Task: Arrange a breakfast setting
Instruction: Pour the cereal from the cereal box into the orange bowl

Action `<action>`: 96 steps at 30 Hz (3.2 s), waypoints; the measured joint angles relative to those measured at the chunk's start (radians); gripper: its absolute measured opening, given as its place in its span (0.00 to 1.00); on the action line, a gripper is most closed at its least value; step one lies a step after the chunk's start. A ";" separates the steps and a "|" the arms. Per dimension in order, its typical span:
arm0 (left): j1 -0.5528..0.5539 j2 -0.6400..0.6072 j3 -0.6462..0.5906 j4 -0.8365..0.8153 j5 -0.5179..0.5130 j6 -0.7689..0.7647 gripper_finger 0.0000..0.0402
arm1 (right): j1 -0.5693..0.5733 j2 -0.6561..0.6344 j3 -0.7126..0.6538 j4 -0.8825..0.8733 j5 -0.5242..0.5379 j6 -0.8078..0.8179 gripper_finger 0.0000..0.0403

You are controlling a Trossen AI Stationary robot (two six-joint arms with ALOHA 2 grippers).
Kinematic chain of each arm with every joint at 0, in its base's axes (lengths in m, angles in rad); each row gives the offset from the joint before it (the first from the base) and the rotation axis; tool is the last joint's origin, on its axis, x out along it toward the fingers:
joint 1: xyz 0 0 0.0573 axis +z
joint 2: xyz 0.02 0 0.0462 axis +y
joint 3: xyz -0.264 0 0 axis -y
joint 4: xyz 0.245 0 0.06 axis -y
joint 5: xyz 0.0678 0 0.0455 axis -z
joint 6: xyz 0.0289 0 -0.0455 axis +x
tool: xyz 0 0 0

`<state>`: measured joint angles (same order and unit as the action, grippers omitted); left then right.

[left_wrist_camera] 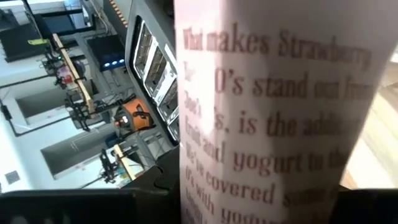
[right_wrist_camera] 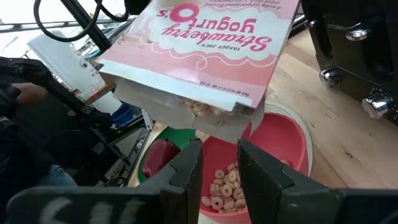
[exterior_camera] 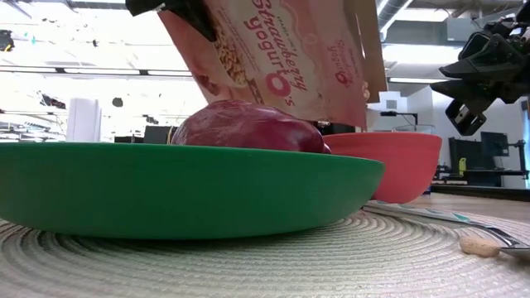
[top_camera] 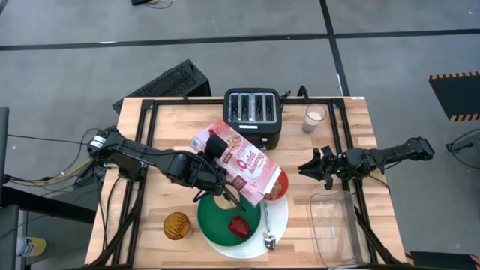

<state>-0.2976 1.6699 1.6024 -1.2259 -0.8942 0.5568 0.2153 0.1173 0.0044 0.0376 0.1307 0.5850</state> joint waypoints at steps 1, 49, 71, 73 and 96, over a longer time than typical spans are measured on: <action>-0.004 0.000 0.000 0.000 0.003 -0.003 0.31 | 0.000 0.000 0.000 0.000 0.000 0.000 0.31; -0.007 0.093 0.172 -0.225 0.056 -0.110 0.31 | 0.000 0.000 0.000 0.000 0.000 0.000 0.31; 0.003 0.099 0.191 -0.225 0.042 -0.070 0.31 | 0.000 0.000 0.000 0.000 0.000 0.000 0.31; 0.009 0.099 0.191 -0.221 0.043 -0.067 0.31 | 0.000 0.000 0.000 0.000 0.000 0.000 0.31; 0.002 0.100 0.208 -0.252 0.018 -0.060 0.31 | 0.000 0.000 0.000 0.000 0.000 0.000 0.31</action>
<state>-0.2953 1.7699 1.8103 -1.4778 -0.8759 0.4969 0.2153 0.1177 0.0044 0.0376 0.1309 0.5848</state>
